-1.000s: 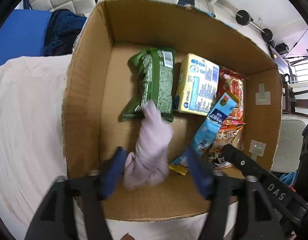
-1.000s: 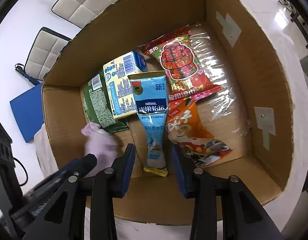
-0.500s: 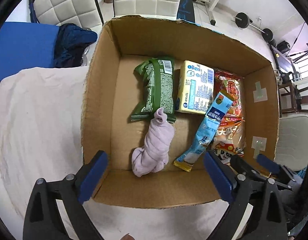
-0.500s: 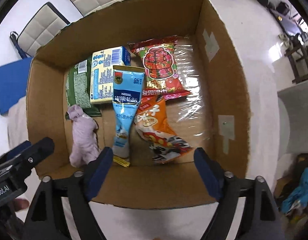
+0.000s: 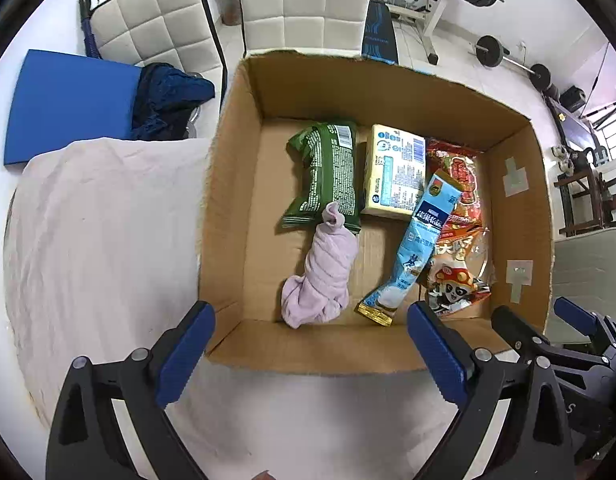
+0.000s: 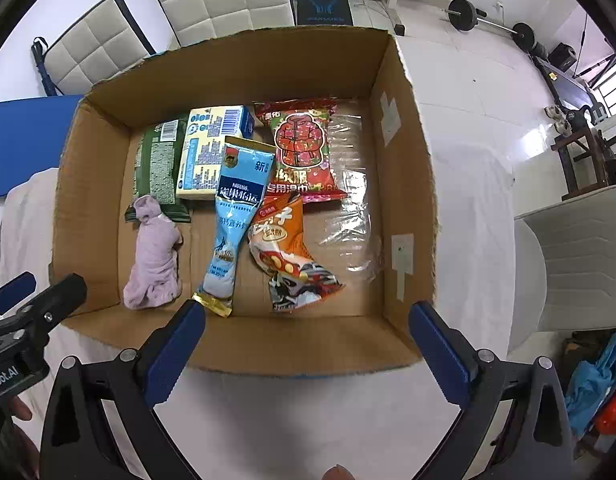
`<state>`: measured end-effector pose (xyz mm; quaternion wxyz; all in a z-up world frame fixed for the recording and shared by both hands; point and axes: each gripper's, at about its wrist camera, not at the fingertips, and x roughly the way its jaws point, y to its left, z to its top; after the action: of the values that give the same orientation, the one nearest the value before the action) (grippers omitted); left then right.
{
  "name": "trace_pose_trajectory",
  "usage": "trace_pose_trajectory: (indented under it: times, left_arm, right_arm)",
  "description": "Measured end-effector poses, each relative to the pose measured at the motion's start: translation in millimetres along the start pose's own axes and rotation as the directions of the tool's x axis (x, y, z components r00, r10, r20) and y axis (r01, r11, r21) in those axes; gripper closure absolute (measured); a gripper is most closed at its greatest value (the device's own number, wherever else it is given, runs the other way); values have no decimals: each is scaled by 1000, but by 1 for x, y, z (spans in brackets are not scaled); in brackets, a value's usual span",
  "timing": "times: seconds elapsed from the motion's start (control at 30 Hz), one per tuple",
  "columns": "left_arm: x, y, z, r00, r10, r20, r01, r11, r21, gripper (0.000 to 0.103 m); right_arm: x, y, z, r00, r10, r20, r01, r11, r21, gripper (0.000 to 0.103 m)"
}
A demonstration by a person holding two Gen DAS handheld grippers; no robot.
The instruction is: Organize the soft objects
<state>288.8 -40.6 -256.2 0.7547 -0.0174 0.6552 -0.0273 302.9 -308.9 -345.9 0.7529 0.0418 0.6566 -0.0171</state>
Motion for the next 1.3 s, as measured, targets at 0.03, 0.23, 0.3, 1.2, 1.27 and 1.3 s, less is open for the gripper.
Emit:
trace_pose_trajectory:
  times: [0.03,0.23,0.3,1.2,1.27,1.3]
  left_arm:
    - [-5,-1,-2,1000,1,8,-1,1000,2,5]
    - [-50,-7,-20,995,13,97,-14,1000,10,4]
    - [-72,-9,-30,990,16,140,-17,1000,8,5]
    - [-279,-27,-191,912,2,410,-3,1000,0,5]
    - [-284,-26,-196,913,-2,409,3,1000,-1,5]
    - [-286,-27,-200,911,-7,413,7,1000,1,4]
  right_arm:
    - [-4,-2,-3,1000,2,4,-2,1000,1,0]
    - [-39,-11,-28,998,29,54,-29,1000,10,0]
    - [-54,-14,-38,997,32,77,-33,999,8,0]
    - [-308,-41,-219,916,131,379,-108,991,-82,0]
    - [-320,-38,-227,912,136,387,-106,990,-98,0]
    - [-326,-37,-232,909,137,393,-104,989,-104,0]
